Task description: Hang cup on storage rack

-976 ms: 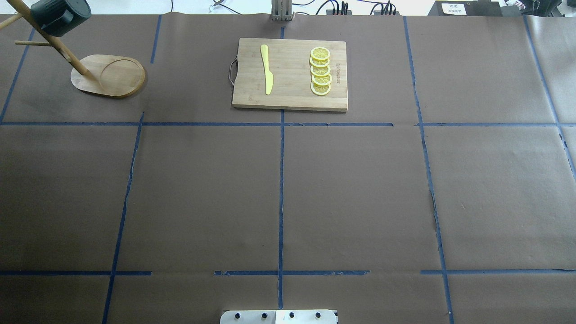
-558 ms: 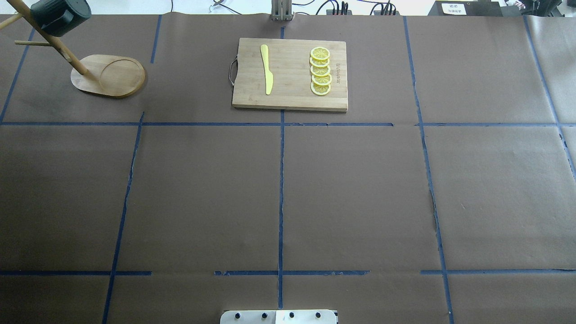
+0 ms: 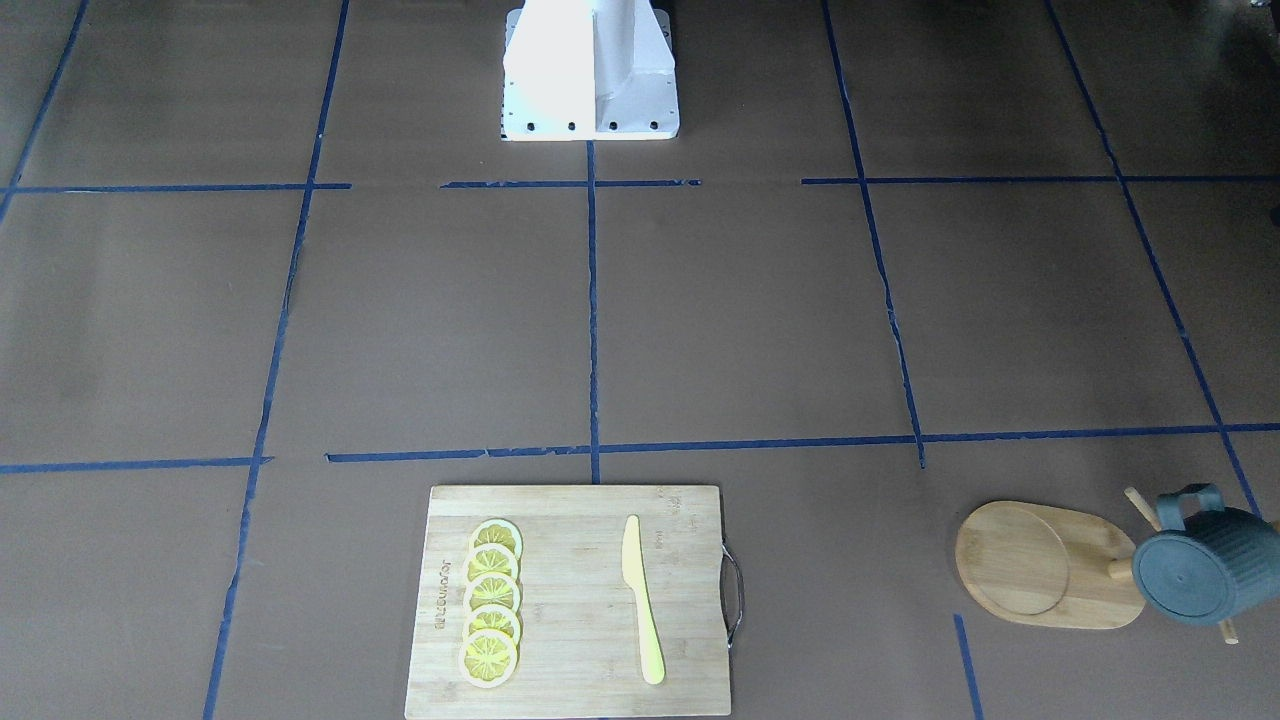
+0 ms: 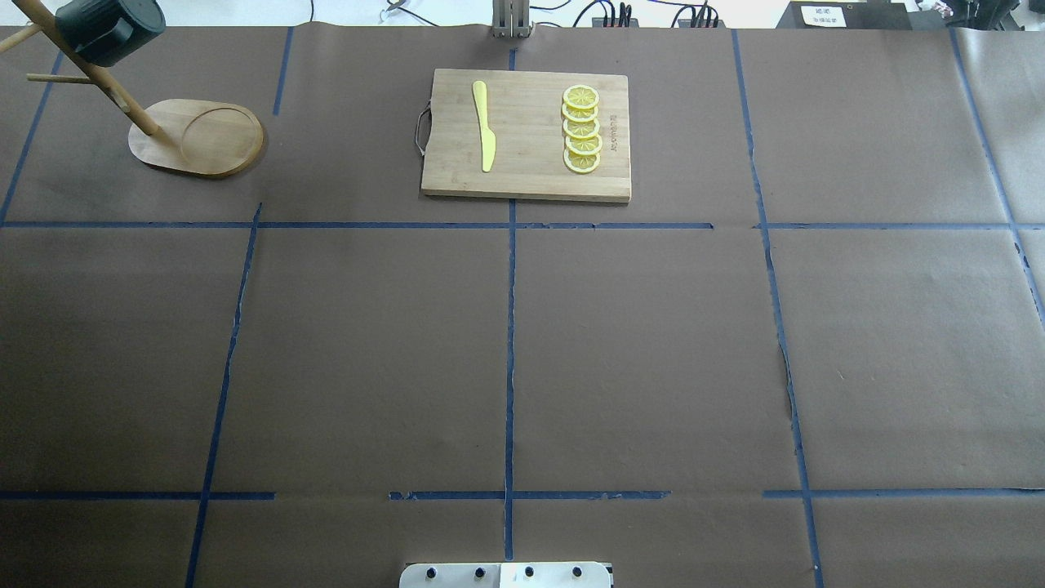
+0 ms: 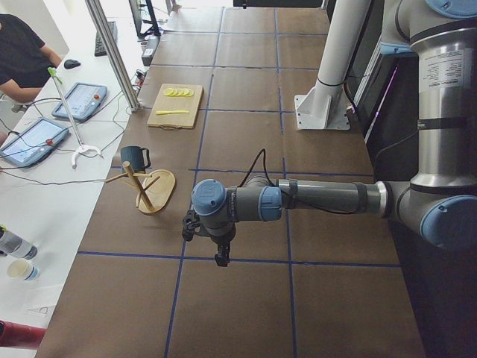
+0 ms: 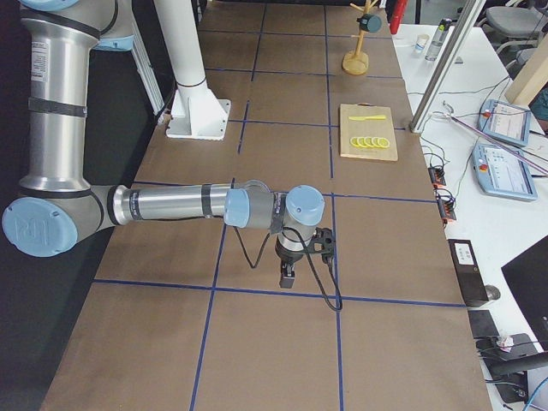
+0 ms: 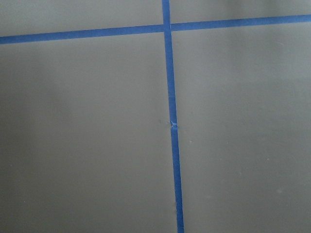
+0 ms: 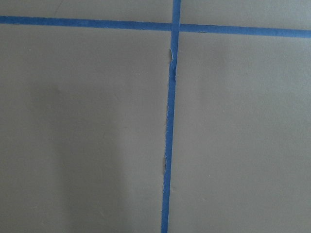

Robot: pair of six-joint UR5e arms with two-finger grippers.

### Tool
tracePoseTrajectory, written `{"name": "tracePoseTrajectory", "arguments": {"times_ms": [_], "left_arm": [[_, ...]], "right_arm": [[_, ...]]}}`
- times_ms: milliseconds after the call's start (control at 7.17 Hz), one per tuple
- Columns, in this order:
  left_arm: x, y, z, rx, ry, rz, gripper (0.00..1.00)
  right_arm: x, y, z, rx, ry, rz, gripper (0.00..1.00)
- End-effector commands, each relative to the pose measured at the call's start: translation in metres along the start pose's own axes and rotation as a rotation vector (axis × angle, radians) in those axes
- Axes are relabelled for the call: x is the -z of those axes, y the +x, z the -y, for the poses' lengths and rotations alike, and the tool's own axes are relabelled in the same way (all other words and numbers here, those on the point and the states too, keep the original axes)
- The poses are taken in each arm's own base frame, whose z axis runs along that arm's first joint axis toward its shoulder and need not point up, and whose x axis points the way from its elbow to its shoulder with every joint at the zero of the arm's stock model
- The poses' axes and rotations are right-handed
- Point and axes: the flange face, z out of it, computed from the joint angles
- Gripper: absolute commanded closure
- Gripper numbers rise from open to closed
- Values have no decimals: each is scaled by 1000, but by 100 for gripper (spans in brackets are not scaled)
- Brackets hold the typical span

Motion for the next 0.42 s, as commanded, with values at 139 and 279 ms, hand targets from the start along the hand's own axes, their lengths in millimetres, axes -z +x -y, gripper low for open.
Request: {"name": "tracePoseTrajectory", "arguments": {"times_ms": [139,279], "left_arm": [[2,2,-2,-4,3,0,0],[2,2,0,-5,3,2,0]], "right_arm": [[0,0,0,2,1,0,0],[3,-3,1,5,6,0,0]]}}
